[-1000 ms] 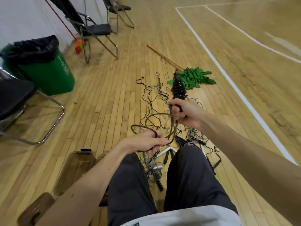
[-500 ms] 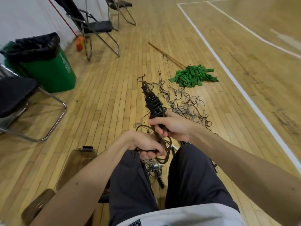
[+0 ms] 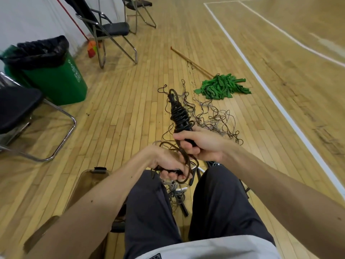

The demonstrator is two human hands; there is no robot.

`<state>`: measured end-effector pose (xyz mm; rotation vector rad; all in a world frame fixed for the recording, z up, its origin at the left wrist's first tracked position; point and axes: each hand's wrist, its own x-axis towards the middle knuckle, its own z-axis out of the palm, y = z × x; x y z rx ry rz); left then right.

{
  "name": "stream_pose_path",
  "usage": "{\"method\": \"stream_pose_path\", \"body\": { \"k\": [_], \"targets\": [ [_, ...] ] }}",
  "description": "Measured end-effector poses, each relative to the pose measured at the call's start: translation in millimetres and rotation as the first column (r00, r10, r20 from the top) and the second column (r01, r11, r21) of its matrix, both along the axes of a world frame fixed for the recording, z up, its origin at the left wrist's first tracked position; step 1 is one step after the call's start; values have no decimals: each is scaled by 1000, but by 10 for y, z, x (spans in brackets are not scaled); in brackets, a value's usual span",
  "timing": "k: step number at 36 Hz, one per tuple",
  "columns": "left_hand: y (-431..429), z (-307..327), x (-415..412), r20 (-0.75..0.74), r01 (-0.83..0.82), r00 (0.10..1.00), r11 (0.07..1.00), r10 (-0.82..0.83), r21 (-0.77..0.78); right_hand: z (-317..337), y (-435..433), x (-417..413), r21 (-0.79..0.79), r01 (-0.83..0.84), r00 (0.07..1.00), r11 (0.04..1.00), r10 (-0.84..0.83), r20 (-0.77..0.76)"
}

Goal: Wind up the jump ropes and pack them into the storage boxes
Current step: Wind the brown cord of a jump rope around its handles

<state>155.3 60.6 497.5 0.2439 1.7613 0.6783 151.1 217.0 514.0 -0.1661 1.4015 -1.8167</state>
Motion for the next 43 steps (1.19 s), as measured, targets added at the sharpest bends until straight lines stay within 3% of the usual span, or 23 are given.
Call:
{"method": "stream_pose_path", "body": {
  "k": [5, 8, 10, 13, 16, 18, 20, 22, 25, 29, 32, 33, 35, 37, 39, 40, 43],
  "targets": [
    [-86, -82, 11, -91, -154, 975, 916, 201, 369, 118, 230, -197, -209, 92, 994, 974, -78, 72],
    [-153, -121, 16, -68, -247, 937, 787, 343, 565, 197, 379, -328, -311, 257, 963, 915, -215, 163],
    [-179, -174, 15, -53, -301, 906, 728, 419, 615, 242, 447, -410, -312, 405, 911, 860, -353, 212],
    [-153, -327, 55, -158, -314, 861, 749, 483, 584, 306, 509, -508, -263, 578, 815, 772, -530, 234],
    [-78, -506, 116, -259, -336, 795, 755, 548, 563, 390, 553, -590, -240, 643, 766, 728, -608, 208],
    [-62, -582, 115, -261, -395, 739, 714, 620, 577, 469, 611, -675, -239, 680, 732, 693, -656, 184],
    [-87, -644, 147, -212, -436, 752, 712, 624, 550, 587, 705, -761, -251, 736, 673, 629, -723, 159],
    [-152, -732, 200, -269, -463, 766, 791, 584, 400, 743, 854, -874, -288, 782, 605, 553, -784, 138],
    [-330, -960, 239, -483, -432, 761, 894, 434, 122, 957, 1136, -1013, -312, 814, 539, 490, -837, 91],
    [-354, -1020, -5, -535, -392, 787, 919, 307, -49, 885, 1199, -1027, -197, 771, 608, 605, -792, -52],
    [-134, -775, -184, -712, -375, 679, 918, 180, -125, 570, 1057, -931, -122, 722, 674, 681, -732, -98],
    [-54, -677, -232, -769, -417, 601, 906, 218, -69, 472, 1014, -897, -105, 706, 692, 700, -714, -105],
    [86, -432, -278, -777, -515, 445, 837, 446, 186, 317, 937, -810, -70, 675, 726, 735, -678, -121],
    [213, -212, -302, -583, -576, 359, 664, 729, 477, 224, 870, -712, -50, 635, 763, 771, -636, -120],
    [295, -5, -302, -355, -616, 325, 481, 877, 624, 172, 805, -606, -34, 579, 807, 815, -579, -116],
    [315, 61, -313, -347, -595, 317, 470, 883, 652, 159, 780, -556, -15, 538, 835, 843, -535, -129],
    [339, 214, -312, -533, -450, 301, 611, 791, 651, 147, 701, -422, 102, 379, 911, 920, -351, -216]
  ]
}}
